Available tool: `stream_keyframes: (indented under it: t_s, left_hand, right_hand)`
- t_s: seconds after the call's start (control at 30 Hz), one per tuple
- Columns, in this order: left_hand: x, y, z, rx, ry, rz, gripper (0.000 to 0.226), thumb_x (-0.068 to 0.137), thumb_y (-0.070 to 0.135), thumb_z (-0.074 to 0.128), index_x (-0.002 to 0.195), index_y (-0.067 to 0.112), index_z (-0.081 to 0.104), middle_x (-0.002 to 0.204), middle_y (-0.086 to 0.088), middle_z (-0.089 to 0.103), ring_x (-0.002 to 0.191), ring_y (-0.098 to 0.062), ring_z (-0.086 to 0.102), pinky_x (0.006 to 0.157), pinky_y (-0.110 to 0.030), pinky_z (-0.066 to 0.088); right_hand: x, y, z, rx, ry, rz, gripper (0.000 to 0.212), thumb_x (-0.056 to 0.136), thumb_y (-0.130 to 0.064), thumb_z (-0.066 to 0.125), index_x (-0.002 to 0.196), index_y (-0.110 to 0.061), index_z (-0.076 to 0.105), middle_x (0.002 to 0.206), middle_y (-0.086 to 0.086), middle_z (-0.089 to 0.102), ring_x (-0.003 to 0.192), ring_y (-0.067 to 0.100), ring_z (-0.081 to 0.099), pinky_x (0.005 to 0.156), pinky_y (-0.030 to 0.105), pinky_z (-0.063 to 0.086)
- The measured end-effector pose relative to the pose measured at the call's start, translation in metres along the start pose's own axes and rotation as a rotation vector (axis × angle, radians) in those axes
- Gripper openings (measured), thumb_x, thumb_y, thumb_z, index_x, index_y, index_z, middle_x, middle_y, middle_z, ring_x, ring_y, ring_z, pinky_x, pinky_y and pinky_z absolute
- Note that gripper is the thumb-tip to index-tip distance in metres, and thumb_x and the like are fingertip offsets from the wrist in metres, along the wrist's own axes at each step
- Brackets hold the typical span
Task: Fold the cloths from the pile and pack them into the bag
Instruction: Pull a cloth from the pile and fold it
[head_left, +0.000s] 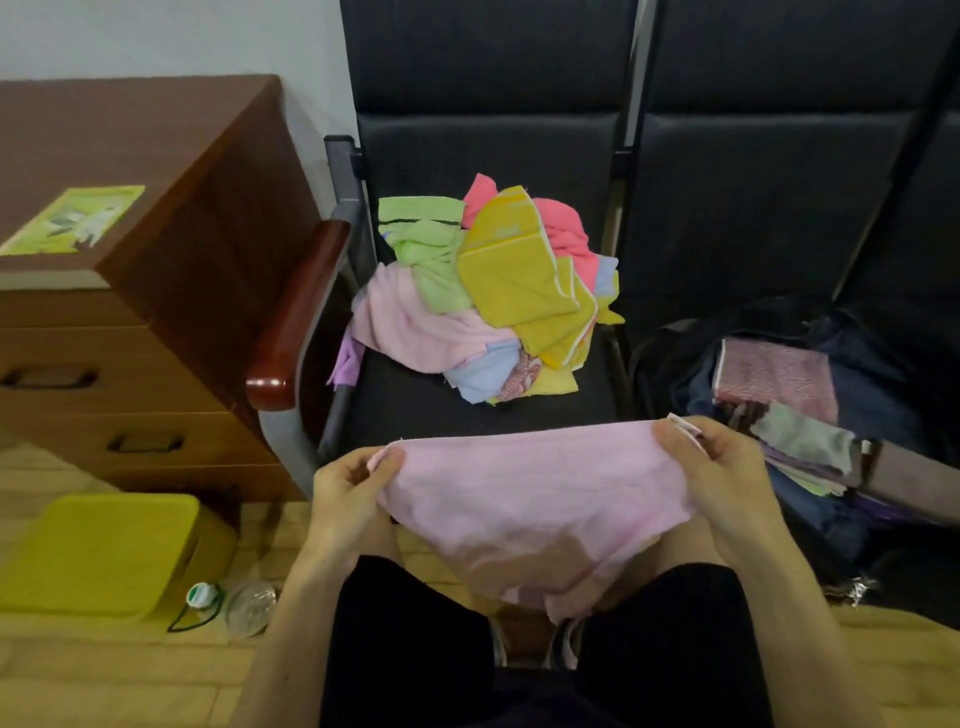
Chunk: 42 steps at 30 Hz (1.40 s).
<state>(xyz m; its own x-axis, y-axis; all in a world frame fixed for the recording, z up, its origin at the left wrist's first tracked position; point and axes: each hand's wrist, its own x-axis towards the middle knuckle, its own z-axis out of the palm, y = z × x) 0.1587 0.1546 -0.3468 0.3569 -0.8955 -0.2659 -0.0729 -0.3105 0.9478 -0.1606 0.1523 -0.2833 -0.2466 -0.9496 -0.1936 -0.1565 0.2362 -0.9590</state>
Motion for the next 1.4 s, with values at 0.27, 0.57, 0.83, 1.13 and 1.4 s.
stream_keyframes:
  t_s: [0.27, 0.57, 0.83, 1.13, 1.4]
  left_hand:
    - [-0.006, 0.011, 0.026, -0.239, 0.034, -0.035, 0.018, 0.097, 0.020, 0.062, 0.098, 0.017, 0.079, 0.099, -0.003, 0.077, 0.101, -0.025, 0.071, 0.086, -0.045, 0.059]
    - [-0.025, 0.029, 0.052, -0.229, -0.156, 0.011, 0.022, 0.099, 0.020, 0.057, 0.104, 0.016, 0.078, 0.098, -0.010, 0.077, 0.096, -0.029, 0.072, 0.086, -0.051, 0.058]
    - [-0.050, 0.045, 0.073, -0.155, -0.377, 0.150, 0.026, 0.089, 0.033, 0.064, 0.095, 0.014, 0.079, 0.090, -0.009, 0.076, 0.090, -0.024, 0.072, 0.079, -0.036, 0.059]
    - [-0.055, 0.035, 0.077, -0.144, -0.480, 0.278, 0.032, 0.091, 0.024, 0.060, 0.116, 0.010, 0.073, 0.112, 0.003, 0.075, 0.109, -0.012, 0.068, 0.088, -0.020, 0.052]
    - [-0.049, 0.035, 0.071, 0.009, -0.572, 0.402, 0.050, 0.074, 0.004, 0.084, 0.121, 0.012, 0.070, 0.119, 0.006, 0.069, 0.113, -0.017, 0.065, 0.090, -0.027, 0.054]
  right_hand:
    - [-0.004, 0.002, 0.023, 0.032, -0.078, 0.014, 0.016, 0.096, -0.017, 0.061, 0.092, -0.005, 0.072, 0.081, 0.033, 0.058, 0.075, 0.026, 0.051, 0.068, 0.039, 0.040]
    - [-0.016, 0.002, 0.054, 0.119, -0.174, 0.105, 0.014, 0.094, -0.021, 0.065, 0.085, -0.022, 0.075, 0.084, 0.033, 0.060, 0.077, 0.029, 0.057, 0.073, 0.042, 0.047]
    - [-0.028, -0.013, 0.076, 0.169, -0.210, 0.068, 0.009, 0.095, -0.013, 0.063, 0.098, -0.011, 0.071, 0.085, 0.015, 0.074, 0.081, 0.028, 0.073, 0.077, 0.050, 0.057]
    - [-0.023, -0.006, 0.079, 0.209, -0.101, 0.147, 0.032, 0.091, -0.006, 0.067, 0.115, -0.025, 0.060, 0.091, 0.015, 0.075, 0.082, 0.027, 0.075, 0.075, 0.048, 0.061]
    - [-0.018, -0.007, 0.075, 0.240, -0.134, 0.161, 0.024, 0.094, -0.005, 0.060, 0.090, -0.021, 0.077, 0.097, 0.005, 0.076, 0.095, 0.029, 0.072, 0.090, 0.054, 0.056]
